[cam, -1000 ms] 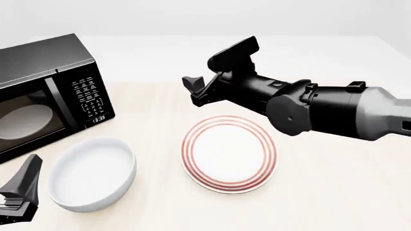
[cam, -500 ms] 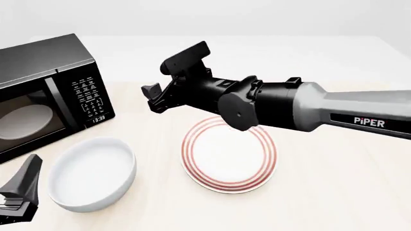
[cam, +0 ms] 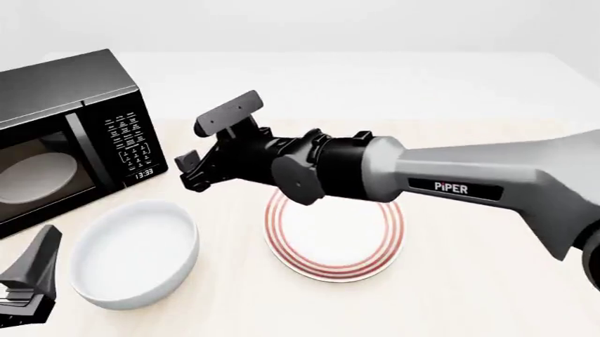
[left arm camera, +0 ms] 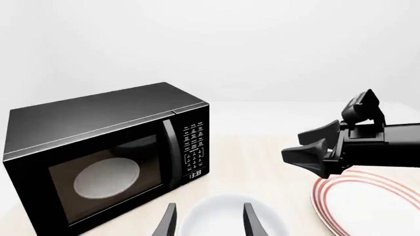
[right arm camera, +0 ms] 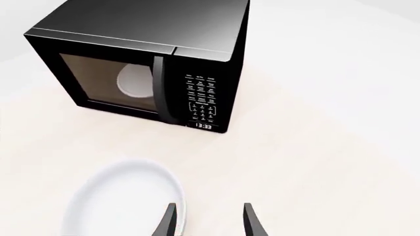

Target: Put the white bowl to the right of the plate.

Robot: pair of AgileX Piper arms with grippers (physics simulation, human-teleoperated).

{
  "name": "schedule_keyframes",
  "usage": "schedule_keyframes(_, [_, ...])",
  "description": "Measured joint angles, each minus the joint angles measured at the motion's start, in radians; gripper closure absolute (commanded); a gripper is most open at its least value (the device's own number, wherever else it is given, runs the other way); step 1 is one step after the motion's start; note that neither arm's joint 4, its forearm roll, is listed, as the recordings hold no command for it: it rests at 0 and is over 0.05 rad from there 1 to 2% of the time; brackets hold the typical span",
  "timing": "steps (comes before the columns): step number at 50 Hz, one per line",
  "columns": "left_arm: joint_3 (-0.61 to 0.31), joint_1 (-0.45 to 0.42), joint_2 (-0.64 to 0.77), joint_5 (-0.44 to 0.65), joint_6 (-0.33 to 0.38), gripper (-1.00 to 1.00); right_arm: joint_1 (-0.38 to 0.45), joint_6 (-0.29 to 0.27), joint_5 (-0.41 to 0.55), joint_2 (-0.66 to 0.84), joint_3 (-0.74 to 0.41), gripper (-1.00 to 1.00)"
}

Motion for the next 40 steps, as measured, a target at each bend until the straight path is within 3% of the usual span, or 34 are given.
schedule_keyframes(21, [0.000,0.000,0.000,0.000,0.000,-1.00,0.049,0.089,0.033,0.114,-0.050,-1.00])
schedule_keyframes(40, [0.000,0.000,0.000,0.000,0.000,-1.00,0.062,0.130,0.018,0.147,-0.038,-1.00])
